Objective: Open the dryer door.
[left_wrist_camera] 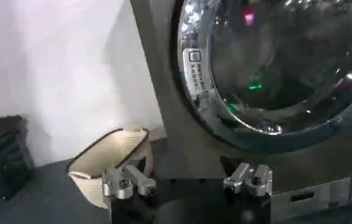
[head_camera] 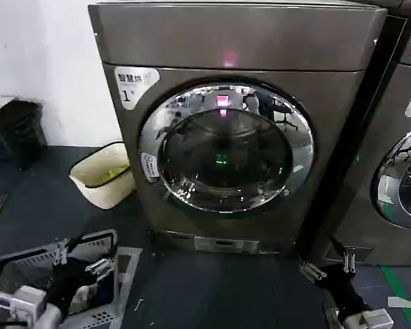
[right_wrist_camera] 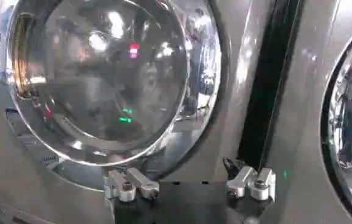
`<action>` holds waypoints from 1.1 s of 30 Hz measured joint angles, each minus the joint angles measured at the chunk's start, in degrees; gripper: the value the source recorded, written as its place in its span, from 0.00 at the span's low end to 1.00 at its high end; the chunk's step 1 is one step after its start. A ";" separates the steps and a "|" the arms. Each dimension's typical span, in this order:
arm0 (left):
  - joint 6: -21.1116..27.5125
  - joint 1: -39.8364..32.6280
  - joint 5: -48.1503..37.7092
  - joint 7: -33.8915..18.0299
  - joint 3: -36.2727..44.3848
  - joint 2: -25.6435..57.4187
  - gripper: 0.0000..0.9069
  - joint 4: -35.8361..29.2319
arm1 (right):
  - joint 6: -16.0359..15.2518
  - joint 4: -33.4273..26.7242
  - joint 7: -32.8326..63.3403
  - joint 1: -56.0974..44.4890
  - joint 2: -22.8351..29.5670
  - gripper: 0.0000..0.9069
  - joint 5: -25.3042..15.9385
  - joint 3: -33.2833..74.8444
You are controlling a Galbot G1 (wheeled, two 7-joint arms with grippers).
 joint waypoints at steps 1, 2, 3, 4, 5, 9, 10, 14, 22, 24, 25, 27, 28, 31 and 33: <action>0.00 0.00 0.02 0.00 0.00 -0.07 1.00 -0.03 | -0.12 0.01 0.16 0.24 -0.17 1.00 0.23 -0.11; 0.01 0.00 0.04 0.00 0.00 -0.14 1.00 -0.07 | -0.32 0.01 0.08 0.52 -0.50 1.00 0.26 -0.28; 0.02 0.00 0.05 0.00 0.01 -0.22 1.00 -0.15 | -0.35 0.03 -0.10 0.74 -0.83 1.00 0.59 -0.53; 0.02 0.01 0.07 0.00 0.02 -0.29 1.00 -0.25 | -0.20 0.04 -0.14 0.99 -1.14 1.00 1.22 -0.82; 0.02 0.12 0.10 0.00 0.02 -0.34 1.00 -0.35 | -0.15 0.16 -0.08 1.29 -1.50 1.00 1.93 -1.18; -0.16 0.68 0.01 -0.02 0.03 -0.36 1.00 -0.85 | 0.53 0.00 1.06 2.95 -3.91 1.00 5.26 -3.29; -0.17 0.77 -0.03 -0.03 0.02 -0.35 1.00 -0.96 | 0.77 -0.20 1.17 3.45 -4.84 1.00 5.75 -3.91; -0.17 1.08 -0.23 -0.06 0.18 -0.48 1.00 -1.45 | 0.82 -0.94 0.92 5.94 -8.87 1.00 8.02 -6.36; -0.25 1.81 0.03 -0.28 0.40 -0.73 1.00 -2.21 | 1.21 -3.79 0.78 13.82 -15.94 1.00 11.14 -12.51; -0.43 1.89 -0.01 -0.30 0.45 -0.89 1.00 -2.38 | 1.16 -4.84 1.27 16.34 -17.42 1.00 11.75 -14.60; -0.56 1.94 -0.06 -0.30 0.53 -1.02 1.00 -2.45 | 1.03 -5.42 1.52 17.73 -18.18 1.00 12.23 -15.81; -0.63 1.86 -0.26 -0.30 0.67 -1.21 1.00 -2.56 | 0.89 -6.59 1.68 20.42 -19.62 1.00 13.06 -18.18; -0.64 1.77 -0.27 -0.29 0.68 -1.27 1.00 -2.64 | 0.80 -7.22 1.89 21.76 -20.33 1.00 13.61 -19.35; -0.64 1.69 -0.28 -0.28 0.70 -1.46 1.00 -2.86 | 0.75 -9.23 2.31 26.11 -22.38 1.00 14.98 -23.15; -0.64 1.79 -0.29 -0.28 0.63 -1.53 1.00 -3.04 | 0.84 -10.73 2.85 29.60 -23.62 1.00 15.29 -25.98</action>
